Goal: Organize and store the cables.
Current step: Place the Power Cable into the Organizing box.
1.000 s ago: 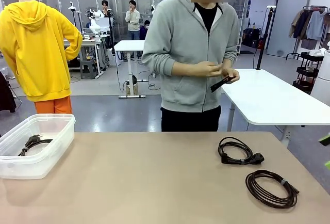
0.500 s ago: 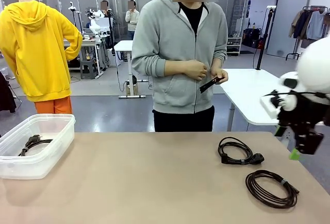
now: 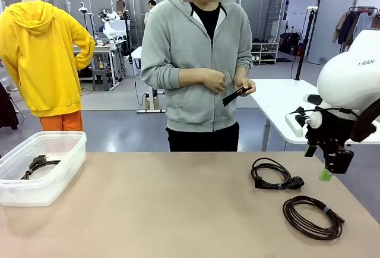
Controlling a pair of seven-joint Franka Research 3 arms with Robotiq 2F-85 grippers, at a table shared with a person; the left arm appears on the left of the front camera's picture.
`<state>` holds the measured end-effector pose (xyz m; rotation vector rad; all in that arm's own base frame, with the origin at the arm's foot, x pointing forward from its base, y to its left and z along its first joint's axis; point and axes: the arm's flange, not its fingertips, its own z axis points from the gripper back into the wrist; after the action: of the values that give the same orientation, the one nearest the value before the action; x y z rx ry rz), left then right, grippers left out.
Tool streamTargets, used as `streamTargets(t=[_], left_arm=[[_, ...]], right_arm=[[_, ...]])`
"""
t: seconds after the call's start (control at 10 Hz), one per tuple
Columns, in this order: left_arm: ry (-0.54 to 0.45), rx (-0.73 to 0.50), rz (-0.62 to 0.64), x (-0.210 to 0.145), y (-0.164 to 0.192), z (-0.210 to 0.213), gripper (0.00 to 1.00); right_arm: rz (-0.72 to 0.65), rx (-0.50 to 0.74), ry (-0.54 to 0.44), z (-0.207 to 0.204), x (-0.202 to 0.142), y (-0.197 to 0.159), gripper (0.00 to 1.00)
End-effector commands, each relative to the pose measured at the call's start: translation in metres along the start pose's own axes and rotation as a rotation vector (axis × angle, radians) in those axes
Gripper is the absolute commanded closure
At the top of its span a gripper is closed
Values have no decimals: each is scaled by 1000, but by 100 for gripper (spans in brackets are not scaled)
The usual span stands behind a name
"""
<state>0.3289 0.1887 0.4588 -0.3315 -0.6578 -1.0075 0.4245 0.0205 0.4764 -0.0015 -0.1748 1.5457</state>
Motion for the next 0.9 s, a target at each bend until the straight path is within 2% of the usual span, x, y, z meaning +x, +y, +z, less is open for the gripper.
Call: streamTargets(t=[0.0, 0.2, 0.4, 0.5, 0.8], left_arm=[[-10, 9, 22, 4, 2, 0, 0], [-10, 9, 22, 4, 2, 0, 0], [-10, 9, 22, 4, 2, 0, 0], [-10, 9, 22, 4, 2, 0, 0], [-10, 9, 22, 4, 2, 0, 0]], right_arm=[[5, 1, 4, 2, 0, 7, 0], [-8, 38, 14, -12, 1, -15, 0], [1, 17, 10, -43, 6, -44, 0], [-11, 29, 40, -58, 8, -58, 0], [16, 48, -37, -103, 10, -86, 0]])
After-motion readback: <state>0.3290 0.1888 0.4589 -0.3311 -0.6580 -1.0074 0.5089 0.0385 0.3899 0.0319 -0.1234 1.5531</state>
